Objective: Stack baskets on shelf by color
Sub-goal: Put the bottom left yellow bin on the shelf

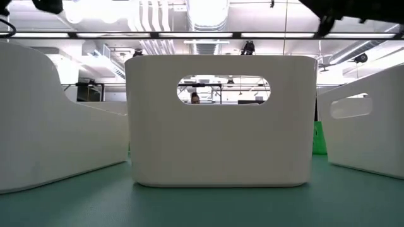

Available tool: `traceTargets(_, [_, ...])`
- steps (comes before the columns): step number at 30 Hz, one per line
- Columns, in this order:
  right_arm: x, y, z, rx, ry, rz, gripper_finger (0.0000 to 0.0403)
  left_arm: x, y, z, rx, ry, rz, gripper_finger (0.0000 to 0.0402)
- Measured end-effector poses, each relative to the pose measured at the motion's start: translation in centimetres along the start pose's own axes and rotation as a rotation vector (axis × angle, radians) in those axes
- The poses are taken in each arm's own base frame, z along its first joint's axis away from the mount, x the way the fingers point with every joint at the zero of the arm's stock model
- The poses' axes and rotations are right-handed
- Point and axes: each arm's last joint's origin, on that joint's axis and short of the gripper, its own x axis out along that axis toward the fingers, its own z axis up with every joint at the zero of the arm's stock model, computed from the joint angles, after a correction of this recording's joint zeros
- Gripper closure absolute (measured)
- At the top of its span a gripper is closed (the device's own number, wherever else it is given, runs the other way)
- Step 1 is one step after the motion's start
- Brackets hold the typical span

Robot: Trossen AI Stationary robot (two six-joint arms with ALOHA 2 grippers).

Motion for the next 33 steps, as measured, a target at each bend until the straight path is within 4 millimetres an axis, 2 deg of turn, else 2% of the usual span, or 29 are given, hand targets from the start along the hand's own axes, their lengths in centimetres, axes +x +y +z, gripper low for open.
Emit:
traceTargets(6, [3.6,0.8,1.3,-0.114,0.036,0.017,0.0394,1.0,0.6,1.4,0.096,-0.101,0.144,0.0357])
traceTargets(8, [4.6,1.1,0.9,-0.164,0.093,0.056,0.0394,1.1,0.9,1.7,0.131,-0.094,0.215,0.0357])
traceTargets(15, [7.7,1.7,2.4,-0.223,0.218,0.079,0.0394,0.6,1.7,2.6,0.148,-0.142,0.318,0.0357])
traceTargets(17, [8.2,1.8,2.5,-0.252,0.31,0.093,0.0394,0.4,1.8,2.4,0.147,-0.14,0.317,0.0357])
traceTargets(22, [9.4,2.0,4.1,-0.28,0.479,0.112,0.0394,-0.1,1.2,1.1,0.184,-0.063,0.268,0.0357])
traceTargets(25, [9.8,2.1,4.1,-0.32,0.636,0.134,0.0394,-0.1,1.2,1.2,0.181,-0.069,0.272,0.0357])
traceTargets(30, [10.8,2.1,3.9,-0.581,0.882,0.195,0.0394,-0.2,1.4,1.4,0.174,-0.083,0.281,0.0357])
traceTargets(33, [11.9,2.4,3.1,-0.647,0.991,0.249,0.0394,-0.3,1.5,1.5,0.171,-0.089,0.285,0.0357])
